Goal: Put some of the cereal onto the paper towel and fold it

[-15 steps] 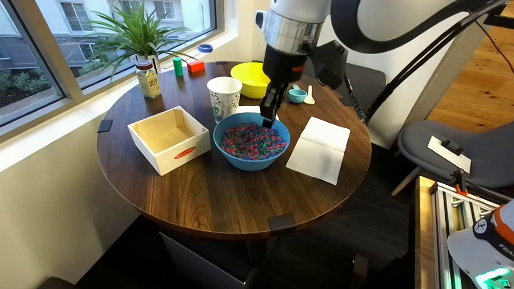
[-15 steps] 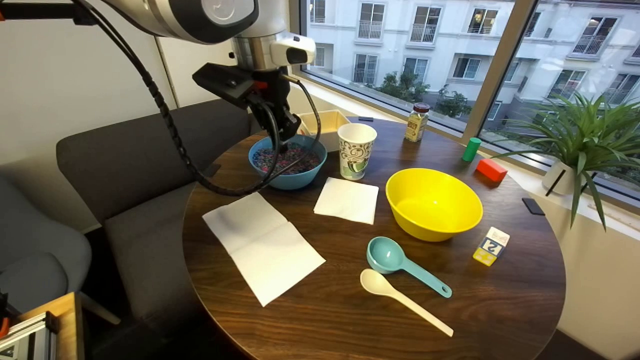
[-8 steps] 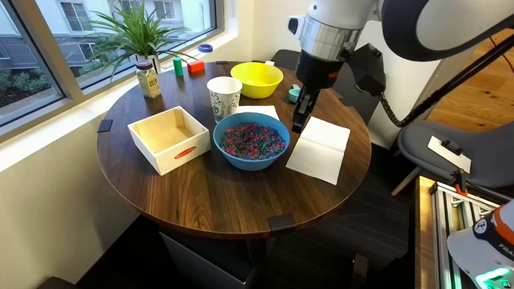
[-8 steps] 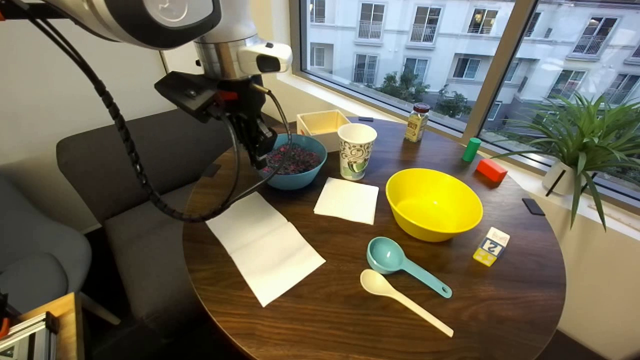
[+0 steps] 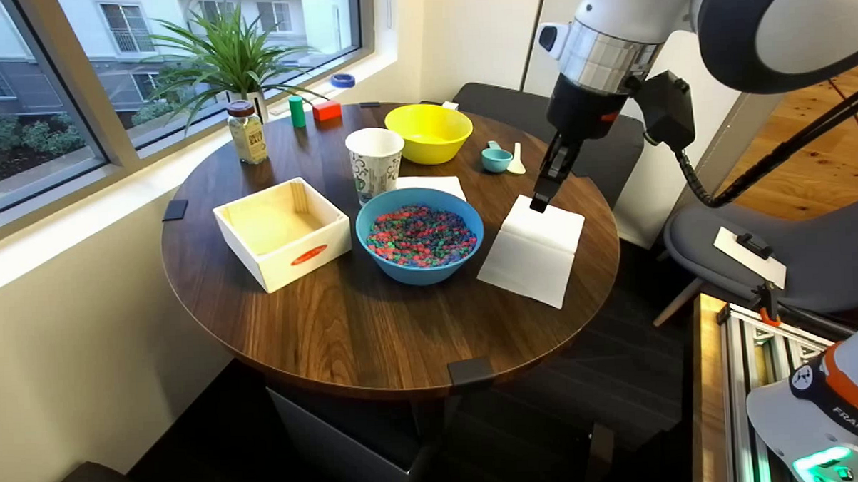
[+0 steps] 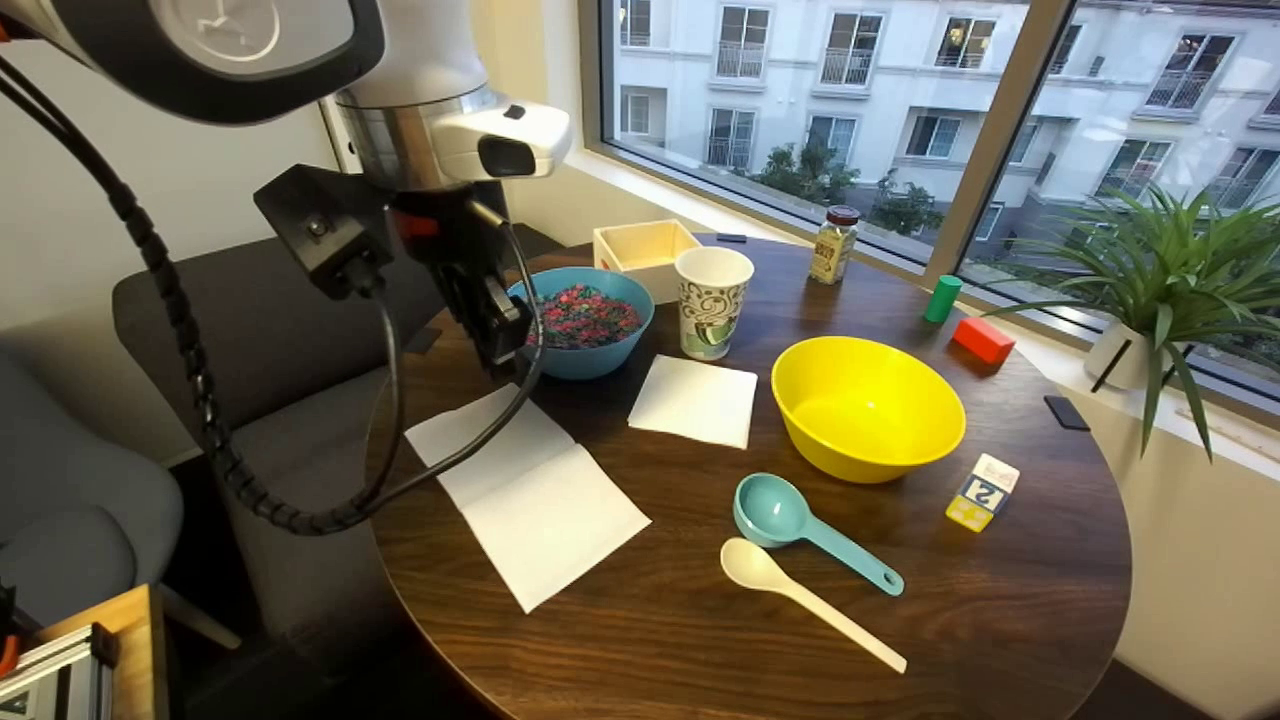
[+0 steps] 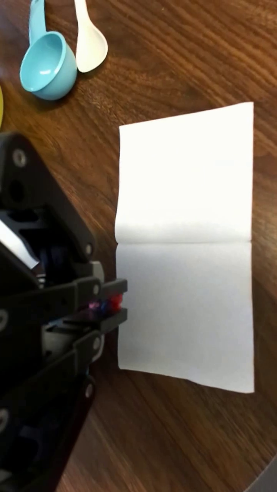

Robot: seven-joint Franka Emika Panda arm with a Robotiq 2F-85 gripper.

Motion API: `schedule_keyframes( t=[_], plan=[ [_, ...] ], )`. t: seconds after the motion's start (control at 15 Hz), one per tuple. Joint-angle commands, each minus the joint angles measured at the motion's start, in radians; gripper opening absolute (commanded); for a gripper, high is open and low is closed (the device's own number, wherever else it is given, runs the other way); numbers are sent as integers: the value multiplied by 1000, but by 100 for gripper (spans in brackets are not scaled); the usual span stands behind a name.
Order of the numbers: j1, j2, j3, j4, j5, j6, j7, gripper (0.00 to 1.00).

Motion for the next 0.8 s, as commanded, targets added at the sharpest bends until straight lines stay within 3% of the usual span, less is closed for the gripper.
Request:
schedule_keyframes(
  t=[0.0,0.07,0.13,0.73],
  plan=[
    [-8,-1,8,1,3,-2,-2,13],
    [-8,-1,8,0,4,-2,-2,13],
    [-19,2,0,-7,-2,5,4,3],
    [-75,4,-44,-75,4,19,-7,3]
  ],
)
